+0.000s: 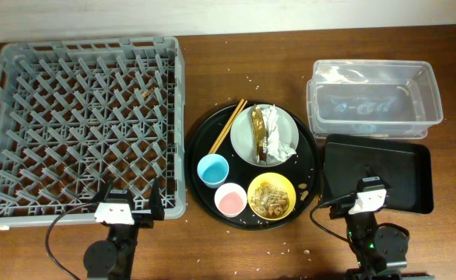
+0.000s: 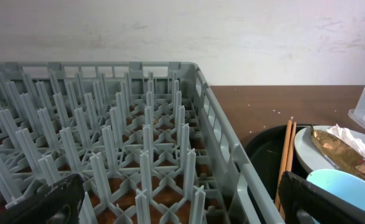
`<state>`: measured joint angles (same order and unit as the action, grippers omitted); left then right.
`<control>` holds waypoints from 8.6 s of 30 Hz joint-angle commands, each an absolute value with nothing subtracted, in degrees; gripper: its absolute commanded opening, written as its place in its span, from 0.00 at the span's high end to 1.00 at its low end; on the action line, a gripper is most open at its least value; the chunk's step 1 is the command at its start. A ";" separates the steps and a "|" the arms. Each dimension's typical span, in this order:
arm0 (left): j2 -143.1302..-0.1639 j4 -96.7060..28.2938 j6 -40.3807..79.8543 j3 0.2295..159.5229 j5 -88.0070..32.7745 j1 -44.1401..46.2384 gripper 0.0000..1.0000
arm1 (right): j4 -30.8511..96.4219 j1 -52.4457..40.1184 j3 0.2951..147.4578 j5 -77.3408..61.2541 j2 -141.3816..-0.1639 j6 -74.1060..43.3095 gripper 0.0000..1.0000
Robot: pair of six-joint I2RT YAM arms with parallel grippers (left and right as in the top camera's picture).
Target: Sort waste into correct bins and load items into the dishwasher rack
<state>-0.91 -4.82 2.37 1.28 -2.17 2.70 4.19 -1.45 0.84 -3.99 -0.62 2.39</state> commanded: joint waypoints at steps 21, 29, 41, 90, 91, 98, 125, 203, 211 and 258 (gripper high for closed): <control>-0.36 -4.51 1.87 0.54 -2.39 2.46 0.01 | 4.29 -1.10 0.32 -0.62 -0.25 2.59 0.02; -0.38 9.34 1.87 0.89 -10.96 2.50 0.01 | -1.52 -1.10 2.52 -14.20 -0.47 -5.61 0.02; -71.85 -47.55 1.58 80.84 -30.85 2.46 0.01 | 49.25 -3.22 79.20 -38.30 -68.95 -11.27 0.00; -73.71 -47.66 1.67 80.84 -30.65 2.46 0.01 | 51.79 -19.11 88.05 7.40 -107.87 -14.66 0.36; -73.71 -47.66 1.67 80.84 -30.65 2.46 0.01 | 50.96 -19.99 88.05 6.87 -111.22 -12.21 0.36; -73.71 -47.66 1.67 80.84 -30.65 2.46 0.01 | 52.51 -19.66 89.32 -2.42 -119.59 -9.21 0.96; -73.65 -47.72 1.67 80.84 -30.37 2.44 0.01 | 69.91 -32.73 94.17 -12.82 -95.81 -21.47 0.34; -76.93 -69.01 13.78 87.53 -9.19 -1.87 0.09 | 65.56 -28.08 86.87 -20.91 -99.57 -19.03 0.38; -76.90 -68.79 13.54 87.53 -9.21 -1.50 0.05 | 66.02 -37.15 83.99 -17.28 -110.10 -12.23 0.59; -88.27 -59.24 0.64 87.48 -68.10 6.70 0.51 | 65.25 -11.29 102.06 -69.89 -96.71 6.59 0.44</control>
